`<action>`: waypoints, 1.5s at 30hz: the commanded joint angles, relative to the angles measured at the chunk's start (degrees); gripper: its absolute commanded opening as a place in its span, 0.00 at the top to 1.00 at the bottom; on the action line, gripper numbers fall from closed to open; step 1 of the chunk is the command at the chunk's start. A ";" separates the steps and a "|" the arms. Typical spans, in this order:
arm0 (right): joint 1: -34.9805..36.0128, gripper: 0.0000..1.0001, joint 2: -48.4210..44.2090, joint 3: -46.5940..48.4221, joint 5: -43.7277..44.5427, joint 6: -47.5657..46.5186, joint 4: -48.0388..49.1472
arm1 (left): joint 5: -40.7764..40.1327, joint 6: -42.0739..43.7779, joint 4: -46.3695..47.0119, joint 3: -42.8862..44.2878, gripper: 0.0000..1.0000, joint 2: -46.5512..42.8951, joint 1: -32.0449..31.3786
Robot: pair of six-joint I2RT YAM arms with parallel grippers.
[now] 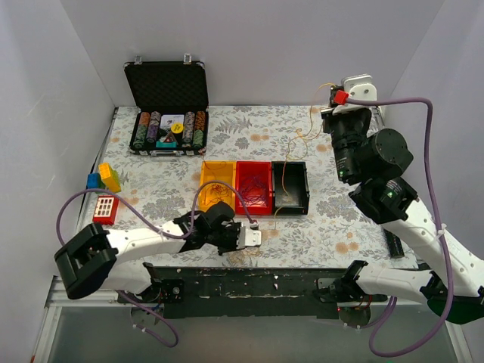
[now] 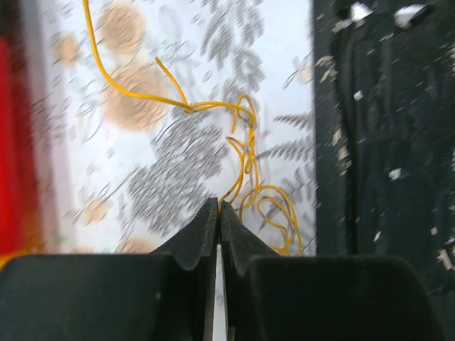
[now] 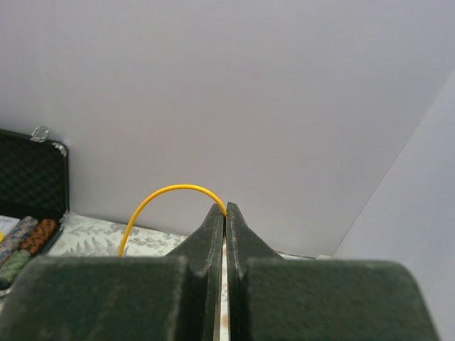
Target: Untangle the cables
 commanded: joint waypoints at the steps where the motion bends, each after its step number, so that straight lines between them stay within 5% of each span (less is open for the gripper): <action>1: -0.29 0.99 -2.28 3.27 5.51 -7.53 9.33 | -12.20 4.98 -10.48 0.99 1.00 -8.84 3.34; 6: -0.55 0.99 -2.46 3.53 7.89 -12.81 14.52 | -12.74 8.66 -22.36 1.00 1.00 -21.49 11.69; 13: -0.73 0.99 1.14 10.12 8.07 -17.28 15.57 | -18.00 13.68 -30.46 -9.97 1.00 -36.98 13.11; 19: -1.17 0.99 4.57 14.87 9.82 -28.87 22.15 | -28.81 14.92 -26.52 -17.81 1.00 -35.50 13.29; 25: -3.45 0.99 5.54 18.82 10.53 -37.86 28.76 | -31.46 12.81 -20.80 -17.20 1.00 -29.35 14.69; 33: -3.81 0.99 5.98 18.66 7.63 -24.95 16.91 | -26.20 11.22 -18.68 -10.18 1.00 -30.30 15.92; 45: -4.51 0.99 7.29 12.94 5.26 -19.49 16.28 | -13.71 21.58 -22.02 2.84 1.00 -40.76 15.92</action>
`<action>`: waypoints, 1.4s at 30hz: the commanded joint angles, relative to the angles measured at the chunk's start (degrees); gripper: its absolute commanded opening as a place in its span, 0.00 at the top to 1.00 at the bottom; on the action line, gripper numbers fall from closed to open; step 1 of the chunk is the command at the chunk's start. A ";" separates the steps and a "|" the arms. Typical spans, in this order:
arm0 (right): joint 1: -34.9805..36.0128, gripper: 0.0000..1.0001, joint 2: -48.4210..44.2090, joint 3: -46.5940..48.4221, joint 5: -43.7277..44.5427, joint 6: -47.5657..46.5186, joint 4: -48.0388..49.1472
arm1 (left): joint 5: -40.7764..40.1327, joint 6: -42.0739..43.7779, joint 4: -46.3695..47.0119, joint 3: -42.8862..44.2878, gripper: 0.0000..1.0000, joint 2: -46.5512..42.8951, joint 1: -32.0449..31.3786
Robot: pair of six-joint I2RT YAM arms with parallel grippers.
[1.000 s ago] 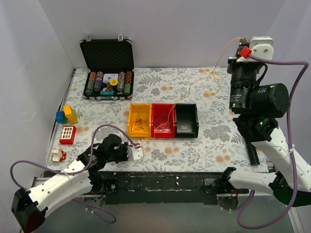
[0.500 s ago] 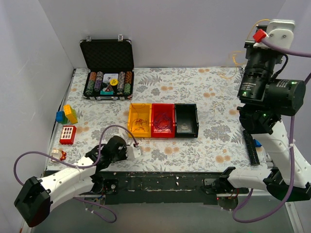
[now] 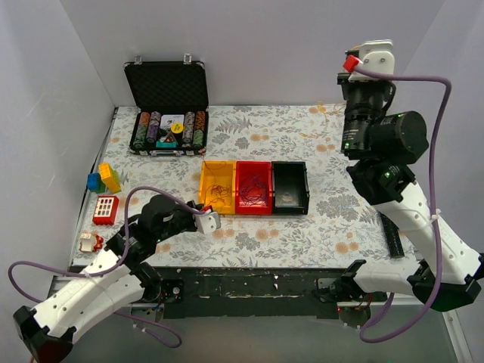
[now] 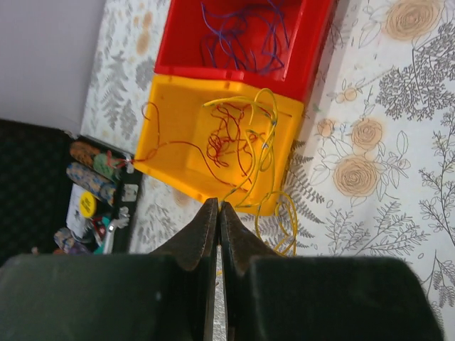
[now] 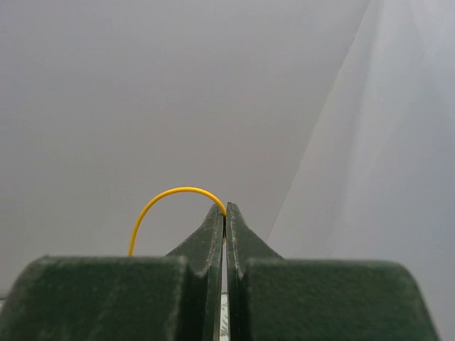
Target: Untangle the cables
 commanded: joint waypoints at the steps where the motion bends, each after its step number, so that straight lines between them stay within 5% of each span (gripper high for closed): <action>1: -0.71 0.99 0.36 0.66 -1.63 3.00 0.85 | 5.09 5.90 -2.33 2.80 1.00 -1.97 0.19; 19: -4.22 0.99 3.09 -3.12 -6.55 17.94 -6.54 | 6.41 11.88 -2.77 6.58 1.00 -2.58 0.10; 42: -6.24 0.99 2.13 -1.89 -7.34 18.55 -6.18 | 6.06 10.83 -2.15 6.58 1.00 -3.11 0.19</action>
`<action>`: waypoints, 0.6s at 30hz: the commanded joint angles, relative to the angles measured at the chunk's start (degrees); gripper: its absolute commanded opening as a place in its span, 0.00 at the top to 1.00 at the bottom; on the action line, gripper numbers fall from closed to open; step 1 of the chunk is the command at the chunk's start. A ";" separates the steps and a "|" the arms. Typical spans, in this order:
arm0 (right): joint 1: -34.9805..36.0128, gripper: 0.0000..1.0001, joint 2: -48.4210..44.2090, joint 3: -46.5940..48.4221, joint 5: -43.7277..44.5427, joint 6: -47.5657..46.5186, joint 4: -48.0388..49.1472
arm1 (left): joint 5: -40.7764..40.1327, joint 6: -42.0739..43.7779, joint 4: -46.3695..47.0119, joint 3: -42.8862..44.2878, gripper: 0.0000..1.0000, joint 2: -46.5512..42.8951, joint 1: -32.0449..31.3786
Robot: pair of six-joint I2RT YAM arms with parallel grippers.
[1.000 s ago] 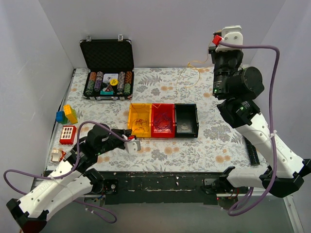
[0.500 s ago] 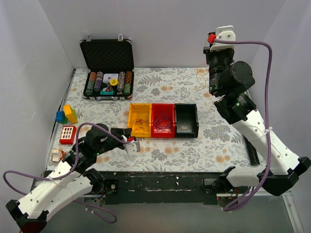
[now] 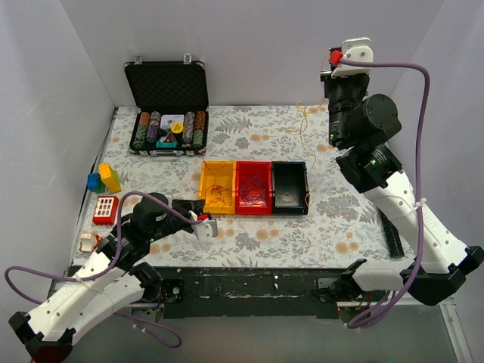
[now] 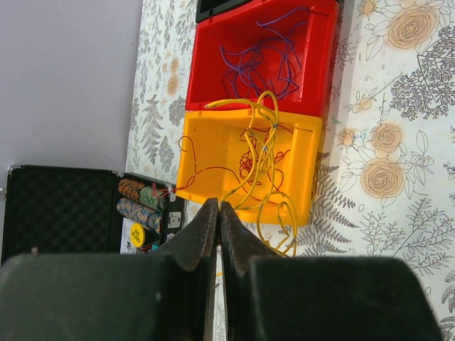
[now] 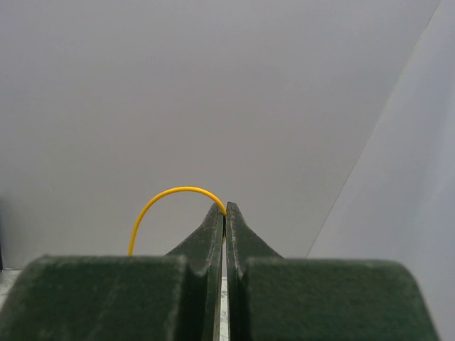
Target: Untangle the cables
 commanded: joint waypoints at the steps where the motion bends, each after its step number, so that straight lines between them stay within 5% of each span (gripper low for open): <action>1: -0.60 0.99 -2.72 -1.56 0.20 1.97 1.99 | 0.51 0.07 0.71 1.22 1.00 -0.51 0.16; 18: -0.60 0.99 -0.09 10.64 -5.60 8.83 -3.81 | -0.37 0.43 0.89 0.78 1.00 -0.78 0.16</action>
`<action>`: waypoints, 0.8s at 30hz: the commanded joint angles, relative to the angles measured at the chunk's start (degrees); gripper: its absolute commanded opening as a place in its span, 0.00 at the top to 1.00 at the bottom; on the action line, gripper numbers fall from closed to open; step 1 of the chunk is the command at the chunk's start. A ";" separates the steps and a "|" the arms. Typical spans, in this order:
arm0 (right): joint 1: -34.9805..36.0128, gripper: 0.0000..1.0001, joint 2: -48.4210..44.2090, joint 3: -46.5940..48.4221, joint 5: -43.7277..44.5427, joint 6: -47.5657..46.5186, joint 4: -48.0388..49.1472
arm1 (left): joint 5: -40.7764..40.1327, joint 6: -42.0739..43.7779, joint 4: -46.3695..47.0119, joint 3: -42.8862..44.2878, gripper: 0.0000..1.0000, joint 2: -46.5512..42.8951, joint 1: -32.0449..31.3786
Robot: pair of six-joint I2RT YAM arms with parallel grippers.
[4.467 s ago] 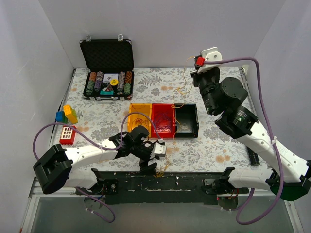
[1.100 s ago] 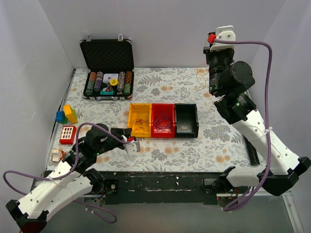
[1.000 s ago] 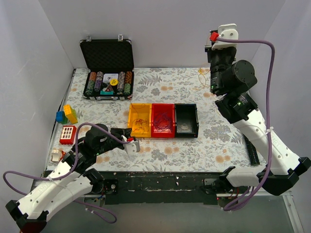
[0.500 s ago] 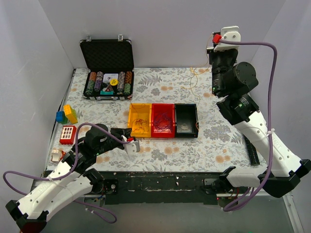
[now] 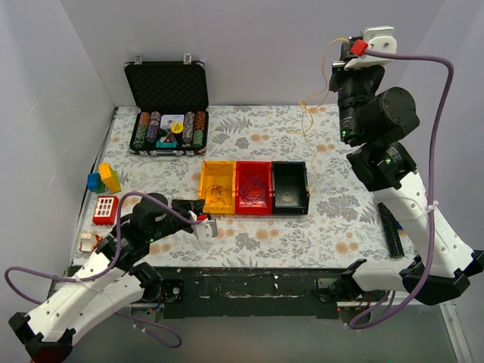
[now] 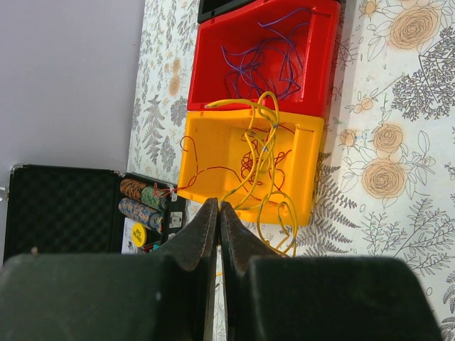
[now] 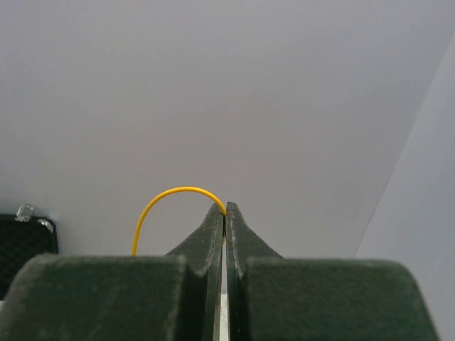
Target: Untangle the cables
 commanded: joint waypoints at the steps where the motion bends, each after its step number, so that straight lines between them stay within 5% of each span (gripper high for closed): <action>1: -0.17 0.99 -0.07 6.38 -1.97 0.63 2.50 | -0.31 0.56 0.84 0.70 1.00 -0.49 0.16; 10: -0.17 0.99 -0.68 6.75 -4.18 1.86 2.60 | -0.39 0.56 1.46 0.87 1.00 -0.49 0.16; 24: -0.25 0.99 -6.56 -19.42 -0.40 9.58 4.27 | -0.66 0.73 1.72 1.40 1.00 -1.11 0.16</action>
